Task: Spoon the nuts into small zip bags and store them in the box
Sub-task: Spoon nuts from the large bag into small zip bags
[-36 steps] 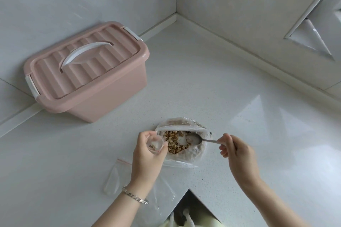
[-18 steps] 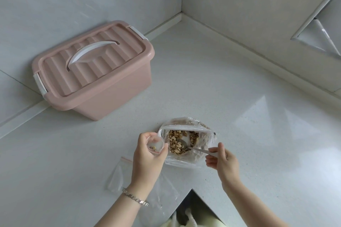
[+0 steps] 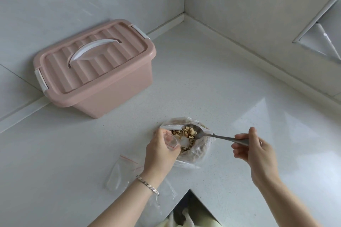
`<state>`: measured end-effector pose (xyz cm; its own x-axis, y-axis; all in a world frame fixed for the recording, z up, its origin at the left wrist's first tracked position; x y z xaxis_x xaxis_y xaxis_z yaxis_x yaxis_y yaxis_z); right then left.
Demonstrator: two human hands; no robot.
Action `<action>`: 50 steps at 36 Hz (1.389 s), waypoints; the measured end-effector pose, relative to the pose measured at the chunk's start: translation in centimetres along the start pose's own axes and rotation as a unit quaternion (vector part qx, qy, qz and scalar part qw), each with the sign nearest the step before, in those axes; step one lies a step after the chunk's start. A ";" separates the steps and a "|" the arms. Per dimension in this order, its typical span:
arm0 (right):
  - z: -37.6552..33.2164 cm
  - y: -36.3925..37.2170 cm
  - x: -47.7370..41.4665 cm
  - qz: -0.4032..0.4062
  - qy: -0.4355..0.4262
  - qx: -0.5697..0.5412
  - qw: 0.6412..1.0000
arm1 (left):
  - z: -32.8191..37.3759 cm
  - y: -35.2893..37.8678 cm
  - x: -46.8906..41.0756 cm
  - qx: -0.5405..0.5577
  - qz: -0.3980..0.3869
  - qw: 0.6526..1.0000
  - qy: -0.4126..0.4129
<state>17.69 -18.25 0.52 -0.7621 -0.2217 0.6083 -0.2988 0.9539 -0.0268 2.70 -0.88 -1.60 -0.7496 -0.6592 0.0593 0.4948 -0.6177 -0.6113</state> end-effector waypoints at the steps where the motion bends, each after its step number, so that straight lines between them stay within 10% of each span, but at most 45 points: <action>1: -0.6 0.1 0.4 0.000 -0.017 0.006 1.000 | 0.2 0.1 -0.1 -0.002 -0.003 1.000 0.001; 21: -3.1 2.9 7.0 -0.015 -0.432 0.243 0.868 | 0.8 0.6 -0.4 0.033 0.031 0.999 -0.001; 28: -0.9 1.4 3.2 0.022 -0.272 0.208 0.939 | -0.5 -1.0 0.3 0.081 0.069 0.994 -0.033; 40: 5.5 4.0 -1.3 -0.012 -0.167 0.260 0.951 | -1.9 -3.8 1.1 0.100 0.125 0.987 -0.036; 50: 8.7 3.8 -2.0 -0.015 0.123 0.021 0.992 | -1.6 -3.1 1.4 0.098 0.095 0.990 -0.034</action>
<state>13.07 -15.90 -7.70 -0.5915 -0.1888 0.7839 -0.3472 0.9371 -0.0363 -0.61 0.77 -0.91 -0.6071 -0.7945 0.0145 0.7046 -0.5467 -0.4525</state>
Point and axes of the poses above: each hand's wrist, its own x-axis away from the middle knuckle, its own y-axis out of the palm, z = x × y, the point moved 4 cm from there along -x, towards the middle knuckle, and after that the axes turned 13 degrees about y, right-handed, at the moved point
